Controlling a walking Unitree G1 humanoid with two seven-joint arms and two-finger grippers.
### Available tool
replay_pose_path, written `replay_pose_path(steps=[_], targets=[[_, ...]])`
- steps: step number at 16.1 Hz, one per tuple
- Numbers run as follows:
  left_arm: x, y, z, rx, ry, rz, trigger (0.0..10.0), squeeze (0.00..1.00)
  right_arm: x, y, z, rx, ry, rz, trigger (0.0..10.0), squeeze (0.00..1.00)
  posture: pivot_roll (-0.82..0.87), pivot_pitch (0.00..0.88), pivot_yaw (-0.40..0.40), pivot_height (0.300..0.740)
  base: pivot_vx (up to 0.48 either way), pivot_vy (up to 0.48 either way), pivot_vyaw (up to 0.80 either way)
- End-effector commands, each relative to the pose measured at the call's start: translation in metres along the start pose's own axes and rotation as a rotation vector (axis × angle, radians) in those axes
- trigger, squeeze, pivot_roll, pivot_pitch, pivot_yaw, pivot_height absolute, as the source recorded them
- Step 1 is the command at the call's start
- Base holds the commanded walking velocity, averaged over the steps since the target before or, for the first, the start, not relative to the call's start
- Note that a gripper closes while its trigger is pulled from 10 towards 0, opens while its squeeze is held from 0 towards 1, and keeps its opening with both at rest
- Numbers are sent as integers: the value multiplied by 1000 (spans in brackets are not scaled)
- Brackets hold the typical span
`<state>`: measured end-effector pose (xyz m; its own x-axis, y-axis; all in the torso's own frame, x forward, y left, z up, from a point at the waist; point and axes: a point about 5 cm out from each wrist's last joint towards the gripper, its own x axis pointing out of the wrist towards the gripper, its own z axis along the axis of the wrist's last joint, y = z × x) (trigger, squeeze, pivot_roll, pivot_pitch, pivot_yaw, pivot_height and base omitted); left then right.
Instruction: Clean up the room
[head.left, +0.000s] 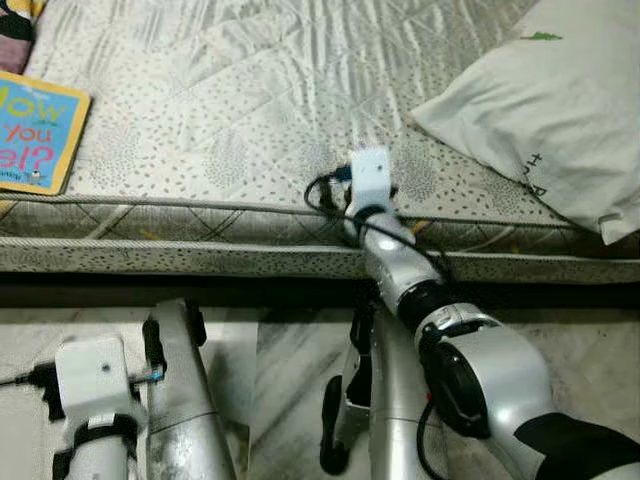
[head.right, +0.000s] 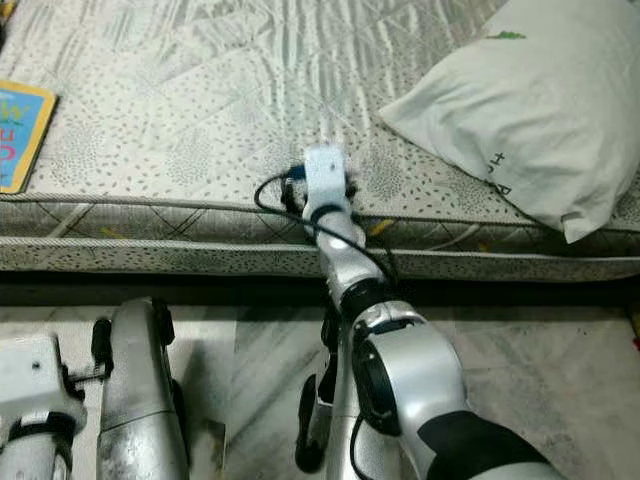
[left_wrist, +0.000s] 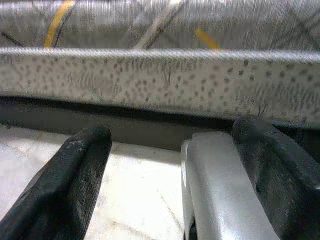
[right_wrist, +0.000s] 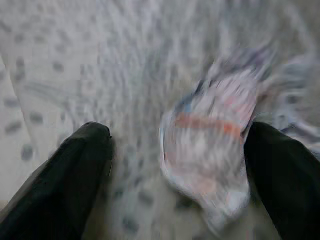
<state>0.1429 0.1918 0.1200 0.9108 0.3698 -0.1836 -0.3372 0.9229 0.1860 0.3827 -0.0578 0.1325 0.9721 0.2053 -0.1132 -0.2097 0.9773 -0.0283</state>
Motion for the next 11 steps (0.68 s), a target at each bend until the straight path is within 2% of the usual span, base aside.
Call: replay_pose_path(steps=[1, 6, 11], targets=[[-1, 1, -6, 15, 39, 1, 10000, 0, -4, -2, -15, 37, 70, -19, 0, 0, 272, 300, -166, 483, 0, 0, 0], [5, 2, -5, 18, 30, 4, 10000, 0, -2, -1, -10, 65, 63, -39, 0, 0, 272, 281, -159, 483, 0, 0, 0], [16, -2, -2, 16, 8, -14, 10000, 0, -1, -9, -9, 86, 56, -58, 0, 0, 264, 258, -149, 483, 0, 0, 0]])
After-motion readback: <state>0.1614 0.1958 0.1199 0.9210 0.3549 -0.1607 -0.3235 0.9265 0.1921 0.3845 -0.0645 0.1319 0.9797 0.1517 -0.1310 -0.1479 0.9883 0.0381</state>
